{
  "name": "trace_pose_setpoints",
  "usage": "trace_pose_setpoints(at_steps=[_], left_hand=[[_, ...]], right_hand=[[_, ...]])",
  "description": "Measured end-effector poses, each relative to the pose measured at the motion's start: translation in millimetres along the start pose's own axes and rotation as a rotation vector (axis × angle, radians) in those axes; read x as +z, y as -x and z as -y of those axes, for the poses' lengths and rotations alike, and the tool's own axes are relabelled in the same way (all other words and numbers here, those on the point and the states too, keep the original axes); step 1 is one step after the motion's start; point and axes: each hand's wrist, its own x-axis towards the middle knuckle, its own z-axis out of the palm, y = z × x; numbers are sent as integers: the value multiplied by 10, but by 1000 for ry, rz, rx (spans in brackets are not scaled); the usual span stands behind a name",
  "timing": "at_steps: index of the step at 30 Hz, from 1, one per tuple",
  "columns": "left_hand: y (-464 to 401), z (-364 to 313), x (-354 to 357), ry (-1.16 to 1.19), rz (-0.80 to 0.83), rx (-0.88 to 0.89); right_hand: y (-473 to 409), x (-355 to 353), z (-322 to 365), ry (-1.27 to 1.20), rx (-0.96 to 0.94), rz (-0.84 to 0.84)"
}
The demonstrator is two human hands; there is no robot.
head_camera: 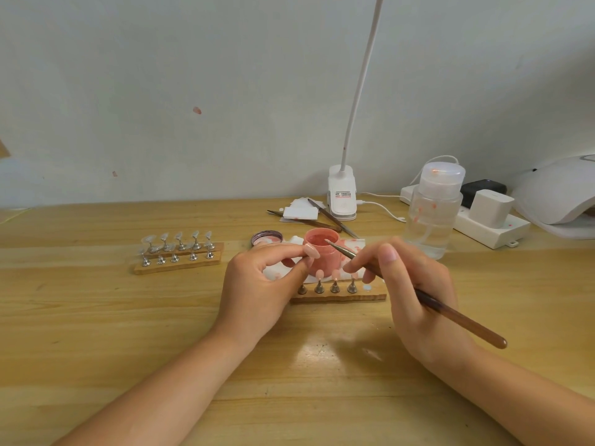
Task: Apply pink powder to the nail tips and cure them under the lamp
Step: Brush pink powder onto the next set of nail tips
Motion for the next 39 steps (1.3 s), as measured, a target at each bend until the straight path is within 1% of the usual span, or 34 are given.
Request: trace_pose_setpoints(at_steps=[5, 8, 11, 14, 17, 19, 23, 26, 28, 30, 34, 37, 39], left_hand=[[-5, -34, 2, 1, 32, 36], [-8, -46, 0, -13, 38, 70], [-6, -9, 14, -25, 12, 46], [-5, 8, 23, -30, 23, 11], [-7, 9, 20, -24, 35, 10], [-7, 4, 17, -27, 39, 2], [-4, 13, 19, -33, 54, -20], [-4, 21, 19, -48, 54, -6], [-5, 25, 20, -59, 57, -6], [-6, 27, 26, -68, 58, -1], [-8, 24, 27, -79, 51, 22], [-4, 24, 24, -89, 44, 25], [-5, 32, 30, -98, 50, 21]], right_hand=[[-11, 25, 26, 73, -73, 42], [-3, 30, -4, 118, -82, 73], [9, 2, -21, 76, -69, 104], [7, -26, -8, 9, -70, 71], [-1, 0, -16, 61, -54, 39], [-1, 7, -25, 88, -36, 62], [5, -29, -21, 3, -52, 45], [-8, 2, -25, 82, -76, 17], [-18, 10, -41, 118, -61, 48], [-19, -19, -55, 116, -76, 51], [-36, -40, -46, 124, -122, 1], [-34, -14, -48, 159, -100, 34], [-31, -22, -48, 121, -101, 51]])
